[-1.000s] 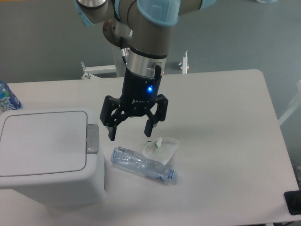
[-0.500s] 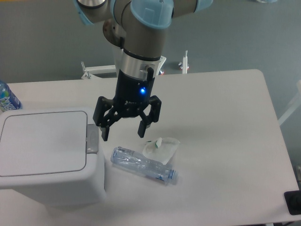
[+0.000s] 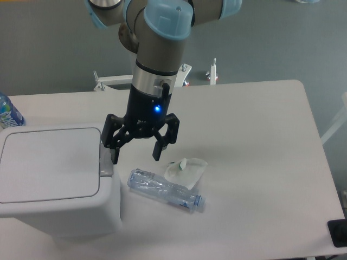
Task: Open the trash can
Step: 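Press down on the grey button to pop the lid open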
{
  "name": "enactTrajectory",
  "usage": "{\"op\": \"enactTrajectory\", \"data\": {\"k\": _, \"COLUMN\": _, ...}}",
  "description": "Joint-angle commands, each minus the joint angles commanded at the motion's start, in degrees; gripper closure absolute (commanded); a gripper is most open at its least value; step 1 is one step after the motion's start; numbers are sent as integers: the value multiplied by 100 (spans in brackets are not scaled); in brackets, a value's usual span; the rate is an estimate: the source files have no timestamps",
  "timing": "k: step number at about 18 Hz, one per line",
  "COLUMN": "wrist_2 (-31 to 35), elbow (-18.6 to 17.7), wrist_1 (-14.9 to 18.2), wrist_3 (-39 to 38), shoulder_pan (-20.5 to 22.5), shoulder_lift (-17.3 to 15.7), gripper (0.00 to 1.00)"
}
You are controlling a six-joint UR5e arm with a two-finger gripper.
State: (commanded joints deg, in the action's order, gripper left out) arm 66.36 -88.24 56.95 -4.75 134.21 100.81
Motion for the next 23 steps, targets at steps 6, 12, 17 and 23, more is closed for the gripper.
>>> {"op": "enactTrajectory", "data": {"k": 6, "wrist_2": 0, "elbow": -44, "wrist_1": -9, "wrist_3": 0, "shoulder_pan": 0, "shoulder_lift": 9, "gripper": 0}}
{"op": "enactTrajectory", "data": {"k": 12, "wrist_2": 0, "elbow": -79, "wrist_1": -18, "wrist_3": 9, "shoulder_pan": -9, "shoulder_lift": 0, "gripper": 0}}
{"op": "enactTrajectory", "data": {"k": 17, "wrist_2": 0, "elbow": -70, "wrist_1": -26, "wrist_3": 9, "shoulder_pan": -35, "shoulder_lift": 0, "gripper": 0}}
{"op": "enactTrajectory", "data": {"k": 23, "wrist_2": 0, "elbow": -79, "wrist_1": -26, "wrist_3": 9, "shoulder_pan": -44, "shoulder_lift": 0, "gripper": 0}}
